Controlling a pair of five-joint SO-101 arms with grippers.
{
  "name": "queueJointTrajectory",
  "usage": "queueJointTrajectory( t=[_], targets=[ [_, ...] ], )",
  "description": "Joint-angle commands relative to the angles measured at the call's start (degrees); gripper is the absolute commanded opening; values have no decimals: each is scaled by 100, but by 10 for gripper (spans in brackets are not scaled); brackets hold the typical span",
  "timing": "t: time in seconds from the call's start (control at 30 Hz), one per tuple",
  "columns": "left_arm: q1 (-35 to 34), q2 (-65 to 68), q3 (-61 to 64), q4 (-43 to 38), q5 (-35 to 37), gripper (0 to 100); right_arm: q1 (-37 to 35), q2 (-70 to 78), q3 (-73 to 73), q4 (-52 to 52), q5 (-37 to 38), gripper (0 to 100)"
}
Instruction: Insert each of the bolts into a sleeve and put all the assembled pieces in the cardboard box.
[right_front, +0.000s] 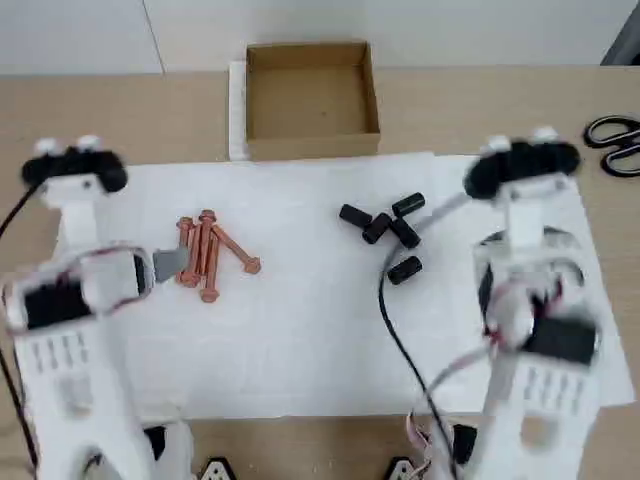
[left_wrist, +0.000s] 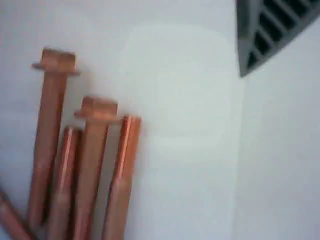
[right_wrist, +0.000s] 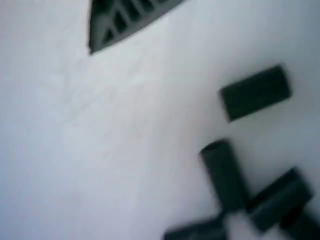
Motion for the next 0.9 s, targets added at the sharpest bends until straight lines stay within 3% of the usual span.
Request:
queueJointTrajectory(
  t=[0.0,0.33,0.47,0.87],
  targets=[
    [-18,1055,-1130,703,-492,354,-356,1534,-1653,1112,-378,195],
    [-18,2312,-1385,545,-501,354,-532,3486,-1996,1156,-1925,195],
    [-18,2312,-1402,624,-888,354,-1015,3978,-1996,1191,-2655,194],
    [-44,2312,-1393,862,-1178,354,-1754,4101,-2479,866,-2488,195]
  ],
)
